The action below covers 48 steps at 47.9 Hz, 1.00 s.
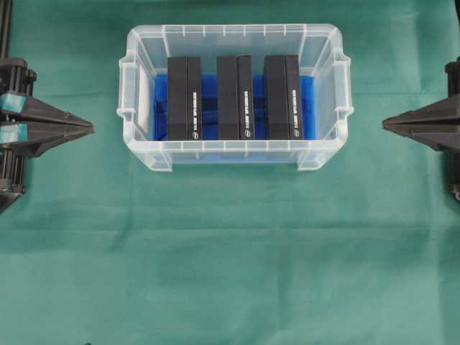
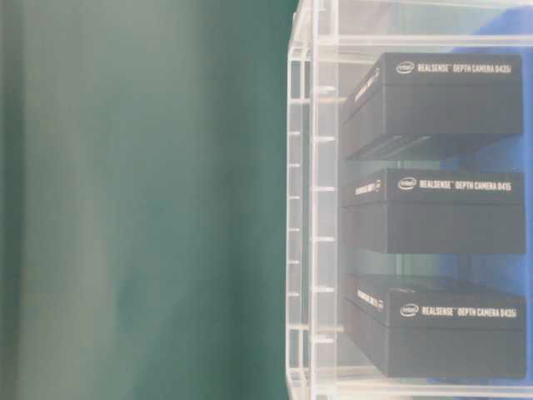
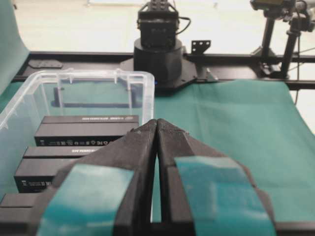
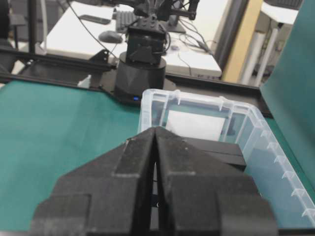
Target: Take the box out of the case with the left arm.
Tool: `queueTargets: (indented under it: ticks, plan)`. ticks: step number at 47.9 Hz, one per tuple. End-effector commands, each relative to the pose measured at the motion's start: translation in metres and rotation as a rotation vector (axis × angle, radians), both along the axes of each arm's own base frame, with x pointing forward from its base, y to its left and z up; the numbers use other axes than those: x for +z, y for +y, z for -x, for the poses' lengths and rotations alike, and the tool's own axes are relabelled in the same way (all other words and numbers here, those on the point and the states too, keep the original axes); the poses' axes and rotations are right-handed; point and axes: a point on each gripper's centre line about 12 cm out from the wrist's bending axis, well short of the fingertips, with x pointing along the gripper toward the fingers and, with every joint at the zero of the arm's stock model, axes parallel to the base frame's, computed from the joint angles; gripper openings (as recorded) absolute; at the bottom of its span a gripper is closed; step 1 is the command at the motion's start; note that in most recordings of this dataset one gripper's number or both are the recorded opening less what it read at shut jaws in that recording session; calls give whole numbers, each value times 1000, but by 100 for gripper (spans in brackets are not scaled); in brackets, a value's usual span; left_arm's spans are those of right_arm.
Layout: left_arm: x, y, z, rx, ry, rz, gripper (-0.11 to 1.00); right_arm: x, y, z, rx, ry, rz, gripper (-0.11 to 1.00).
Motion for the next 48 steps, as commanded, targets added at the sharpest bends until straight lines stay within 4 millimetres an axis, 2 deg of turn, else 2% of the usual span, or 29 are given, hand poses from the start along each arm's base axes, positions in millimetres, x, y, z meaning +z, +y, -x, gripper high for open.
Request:
queueTargets:
  ticks: [1, 12, 17, 23, 27, 40, 45, 48]
  plan:
    - [10, 1, -3, 4, -12, -12, 2, 5, 0, -2, -2, -11, -1, 2]
    - [12, 1, -3, 4, 6, -6, 2, 6, 0, -8, -2, 81, -5, 2]
    - [17, 1, -4, 3, 6, 0, 2, 18, 0, -9, -2, 72, -6, 2]
    - [36, 1, -4, 3, -9, 20, 2, 44, 0, -12, -2, 49, -11, 2]
    - [55, 1, -4, 1, -8, 35, 2, 63, 0, -12, -1, 46, -15, 2]
    - [108, 1, -7, 3, 84, 52, 2, 118, 0, -15, 0, 74, -41, 2]
    - [117, 1, -9, 5, 115, 51, 2, 127, 0, -18, 0, 106, -60, 2]
    - [116, 1, -10, 5, 135, 52, 2, 127, 0, -20, -1, 138, -71, 2]
